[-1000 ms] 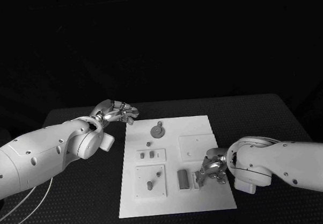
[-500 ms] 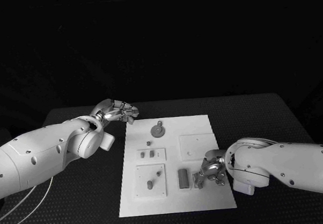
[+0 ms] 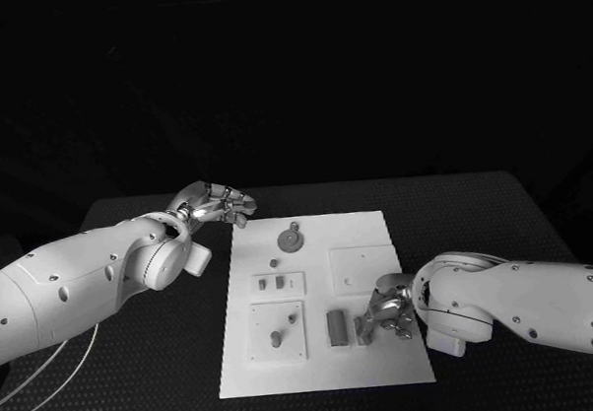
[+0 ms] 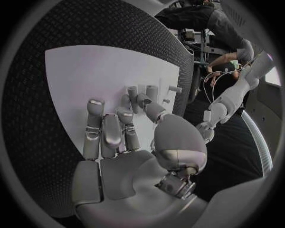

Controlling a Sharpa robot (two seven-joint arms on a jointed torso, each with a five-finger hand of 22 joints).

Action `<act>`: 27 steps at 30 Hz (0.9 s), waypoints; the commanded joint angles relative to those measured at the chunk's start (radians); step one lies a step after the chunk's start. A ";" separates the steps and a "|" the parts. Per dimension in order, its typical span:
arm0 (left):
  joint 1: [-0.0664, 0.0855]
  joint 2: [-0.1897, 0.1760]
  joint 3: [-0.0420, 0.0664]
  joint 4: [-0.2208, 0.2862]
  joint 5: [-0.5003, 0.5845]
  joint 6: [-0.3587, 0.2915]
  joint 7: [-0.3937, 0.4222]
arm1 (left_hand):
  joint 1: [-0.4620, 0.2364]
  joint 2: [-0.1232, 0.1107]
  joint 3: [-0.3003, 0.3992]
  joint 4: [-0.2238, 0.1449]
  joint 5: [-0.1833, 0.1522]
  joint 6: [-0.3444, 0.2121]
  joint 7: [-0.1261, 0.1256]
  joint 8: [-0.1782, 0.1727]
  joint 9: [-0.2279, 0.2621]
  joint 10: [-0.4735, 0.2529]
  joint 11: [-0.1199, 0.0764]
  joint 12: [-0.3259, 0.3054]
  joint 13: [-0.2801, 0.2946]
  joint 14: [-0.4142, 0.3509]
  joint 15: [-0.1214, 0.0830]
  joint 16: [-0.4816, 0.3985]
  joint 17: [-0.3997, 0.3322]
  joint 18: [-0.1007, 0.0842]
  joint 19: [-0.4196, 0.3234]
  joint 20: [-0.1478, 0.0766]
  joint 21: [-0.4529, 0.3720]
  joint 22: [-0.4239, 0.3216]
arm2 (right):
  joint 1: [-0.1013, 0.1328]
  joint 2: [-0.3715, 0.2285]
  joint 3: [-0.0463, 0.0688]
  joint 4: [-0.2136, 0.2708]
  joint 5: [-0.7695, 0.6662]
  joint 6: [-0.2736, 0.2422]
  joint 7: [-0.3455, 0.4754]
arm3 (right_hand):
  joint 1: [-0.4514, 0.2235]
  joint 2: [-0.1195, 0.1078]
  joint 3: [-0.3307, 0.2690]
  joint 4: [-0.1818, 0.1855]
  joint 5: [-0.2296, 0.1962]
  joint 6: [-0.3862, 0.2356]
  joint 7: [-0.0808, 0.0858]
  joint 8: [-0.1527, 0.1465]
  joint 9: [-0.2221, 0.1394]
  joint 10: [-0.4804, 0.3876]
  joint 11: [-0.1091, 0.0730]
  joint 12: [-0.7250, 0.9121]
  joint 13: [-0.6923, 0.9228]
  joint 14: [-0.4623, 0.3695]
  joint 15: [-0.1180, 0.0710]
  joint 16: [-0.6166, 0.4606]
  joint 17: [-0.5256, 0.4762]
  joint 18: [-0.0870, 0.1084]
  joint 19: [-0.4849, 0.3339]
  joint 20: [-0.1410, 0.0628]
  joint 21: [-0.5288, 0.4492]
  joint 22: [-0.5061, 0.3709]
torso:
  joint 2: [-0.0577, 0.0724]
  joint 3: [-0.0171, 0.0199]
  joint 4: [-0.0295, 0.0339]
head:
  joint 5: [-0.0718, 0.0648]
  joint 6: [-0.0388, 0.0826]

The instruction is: Assemble the parts on the task board

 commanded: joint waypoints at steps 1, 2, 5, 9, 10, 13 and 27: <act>0.001 0.001 0.001 0.003 0.004 0.014 0.013 | -0.006 -0.001 0.000 0.008 0.006 -0.003 -0.002 0.005 -0.001 -0.004 0.000 0.005 -0.001 0.007 -0.002 -0.005 0.001 0.018 0.005 0.002 -0.006 0.002 | -0.003 0.001 -0.002 -0.003 -0.002 -0.004 0.002 | -0.016 0.001 -0.001 0.004 0.006 -0.002 0.008 0.003 -0.002 0.007 -0.001 0.003 -0.001 0.001 -0.003 0.001 -0.001 0.039 0.003 0.000 0.005 0.014 | 0.000 -0.0001 -0.0002 | -0.001 -0.001; 0.001 0.001 0.001 0.002 0.004 0.014 0.013 | -0.006 -0.001 0.000 0.008 0.006 -0.003 -0.002 0.005 -0.001 -0.004 0.000 0.005 -0.001 0.007 -0.002 -0.005 0.001 0.018 0.005 0.002 -0.006 0.002 | -0.003 0.002 -0.002 -0.003 -0.002 -0.004 0.002 | -0.020 -0.001 -0.001 0.005 0.006 -0.001 0.008 0.003 -0.002 0.008 -0.001 0.003 -0.001 0.001 -0.003 0.000 -0.001 0.039 0.004 0.000 0.005 0.014 | 0.000 -0.0001 -0.0001 | 0.000 -0.001; 0.001 0.001 0.001 0.002 0.004 0.014 0.013 | -0.006 -0.001 0.000 0.008 0.006 -0.003 -0.002 0.005 -0.001 -0.004 0.000 0.005 -0.001 0.007 -0.002 -0.006 0.002 0.018 0.005 0.002 -0.006 0.002 | -0.003 0.004 -0.002 -0.005 -0.001 -0.002 0.004 | -0.034 -0.007 -0.002 0.008 0.006 -0.001 0.008 0.002 -0.003 0.008 -0.001 0.003 -0.001 0.001 -0.003 0.000 -0.003 0.039 0.005 0.001 0.005 0.013 | 0.000 0.0002 -0.0002 | 0.000 -0.001; 0.001 0.001 0.001 0.002 0.004 0.014 0.013 | -0.006 0.000 0.000 0.008 0.006 -0.003 -0.002 0.005 -0.001 -0.004 0.000 0.005 -0.001 0.007 -0.002 -0.006 0.002 0.018 0.005 0.002 -0.006 0.002 | -0.003 0.005 -0.002 -0.006 0.001 -0.005 0.007 | -0.053 -0.015 -0.002 0.013 0.006 -0.001 0.008 0.002 -0.004 0.008 -0.001 0.002 -0.002 0.001 -0.003 -0.001 -0.004 0.039 0.006 0.000 0.003 0.011 | 0.000 0.0002 -0.0004 | 0.000 -0.001; 0.001 0.001 0.001 0.002 0.004 0.013 0.013 | -0.006 0.000 0.000 0.008 0.006 -0.003 -0.002 0.005 -0.001 -0.004 0.000 0.005 -0.001 0.007 -0.002 -0.006 0.002 0.018 0.005 0.002 -0.006 0.002 | -0.003 0.005 -0.002 -0.005 0.001 -0.003 0.007 | -0.058 -0.017 -0.002 0.016 0.006 -0.001 0.008 0.002 -0.005 0.008 -0.001 0.002 -0.002 0.002 -0.003 -0.001 -0.004 0.039 0.007 0.001 0.003 0.011 | 0.000 0.0000 -0.0004 | 0.000 -0.002; 0.001 0.000 0.001 0.002 0.004 0.013 0.013 | -0.006 0.000 0.000 0.008 0.006 -0.003 -0.002 0.006 -0.001 -0.004 0.000 0.005 -0.001 0.007 -0.002 -0.006 0.002 0.018 0.005 0.002 -0.006 0.002 | -0.003 0.005 -0.002 -0.004 0.005 -0.001 0.010 | -0.075 -0.031 -0.002 0.025 0.006 -0.001 0.008 0.001 -0.006 0.008 -0.001 0.002 -0.002 0.002 -0.003 -0.001 -0.005 0.039 0.008 0.000 0.002 0.010 | 0.000 -0.0002 -0.0003 | 0.000 -0.002; 0.001 0.000 0.001 0.002 0.004 0.013 0.013 | -0.006 -0.001 0.000 0.008 0.006 -0.003 -0.002 0.006 -0.001 -0.004 0.000 0.005 -0.001 0.007 -0.002 -0.007 0.003 0.018 0.004 0.002 -0.007 0.002 | -0.003 0.005 -0.002 -0.004 0.011 0.002 0.019 | -0.124 -0.109 0.019 0.088 0.006 -0.001 0.008 -0.001 -0.009 0.007 -0.001 0.000 -0.002 0.002 -0.004 -0.004 -0.009 0.039 0.014 -0.005 -0.003 0.008 | 0.000 0.0000 -0.0008 | 0.000 -0.004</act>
